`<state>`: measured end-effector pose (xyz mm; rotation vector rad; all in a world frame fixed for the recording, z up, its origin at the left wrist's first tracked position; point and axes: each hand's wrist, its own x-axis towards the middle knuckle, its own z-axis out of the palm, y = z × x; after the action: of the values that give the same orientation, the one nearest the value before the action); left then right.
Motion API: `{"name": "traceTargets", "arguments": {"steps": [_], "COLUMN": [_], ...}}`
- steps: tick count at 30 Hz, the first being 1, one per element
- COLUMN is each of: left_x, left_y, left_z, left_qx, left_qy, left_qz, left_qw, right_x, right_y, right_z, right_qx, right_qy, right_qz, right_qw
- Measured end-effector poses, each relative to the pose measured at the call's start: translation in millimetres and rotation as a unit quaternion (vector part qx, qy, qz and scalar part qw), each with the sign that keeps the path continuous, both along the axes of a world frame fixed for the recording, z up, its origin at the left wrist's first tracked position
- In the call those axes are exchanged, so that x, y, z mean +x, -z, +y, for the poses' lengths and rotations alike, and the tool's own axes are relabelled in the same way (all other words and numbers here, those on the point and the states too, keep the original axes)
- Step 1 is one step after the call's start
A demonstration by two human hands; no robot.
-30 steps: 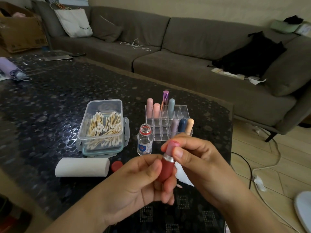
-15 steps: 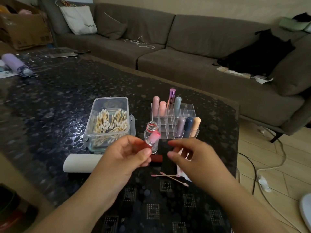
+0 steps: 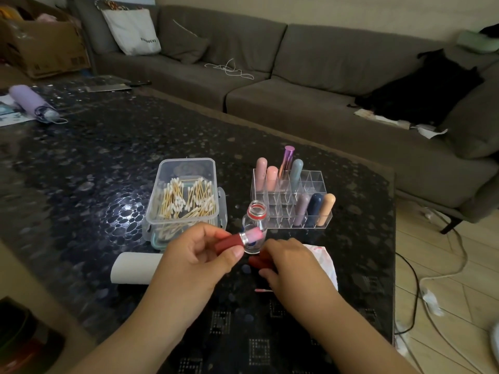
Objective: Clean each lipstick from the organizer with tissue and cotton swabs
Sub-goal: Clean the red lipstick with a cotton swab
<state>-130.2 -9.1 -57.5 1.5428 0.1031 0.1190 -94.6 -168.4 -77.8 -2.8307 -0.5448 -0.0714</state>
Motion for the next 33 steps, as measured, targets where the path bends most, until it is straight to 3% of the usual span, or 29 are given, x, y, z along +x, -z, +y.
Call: {"name": "traceTargets", "arguments": {"steps": [4, 8, 10, 13, 15, 18, 33], "left_x": [2.9, 5.7, 6.6, 6.8, 6.5, 6.5, 8.3], "left_y": [-0.1, -1.8, -3.3, -3.3, -3.1, -4.1, -8.9], "left_z": [1.8, 2.3, 0.2, -4.2, -7.6, -13.4, -22.9], "left_qx": [-0.030, -0.069, -0.083, -0.092, -0.098, -0.098, -0.023], "left_qy": [-0.005, -0.003, 0.008, 0.032, 0.043, 0.052, 0.070], "left_qz": [0.010, 0.019, 0.018, 0.014, 0.013, 0.016, -0.024], "left_qw": [0.999, 0.997, 0.996, 0.995, 0.994, 0.994, 0.997], "right_x": [4.5, -1.9, -6.9, -11.3, -12.3, -12.9, -22.2], "right_y": [-1.4, -31.2, -47.9, -57.8, -58.9, -58.1, -51.3], "right_z": [-3.6, -13.2, -18.3, -25.3, -27.0, -27.1, -27.1], "right_qx": [-0.023, 0.141, 0.288, 0.512, 0.575, 0.590, 0.543], "right_qy": [-0.040, -0.018, 0.020, 0.045, 0.053, 0.044, 0.037], "right_qz": [0.022, 0.055, 0.076, 0.104, 0.122, 0.138, 0.133], "right_qw": [0.999, 0.988, 0.955, 0.852, 0.807, 0.794, 0.828]}}
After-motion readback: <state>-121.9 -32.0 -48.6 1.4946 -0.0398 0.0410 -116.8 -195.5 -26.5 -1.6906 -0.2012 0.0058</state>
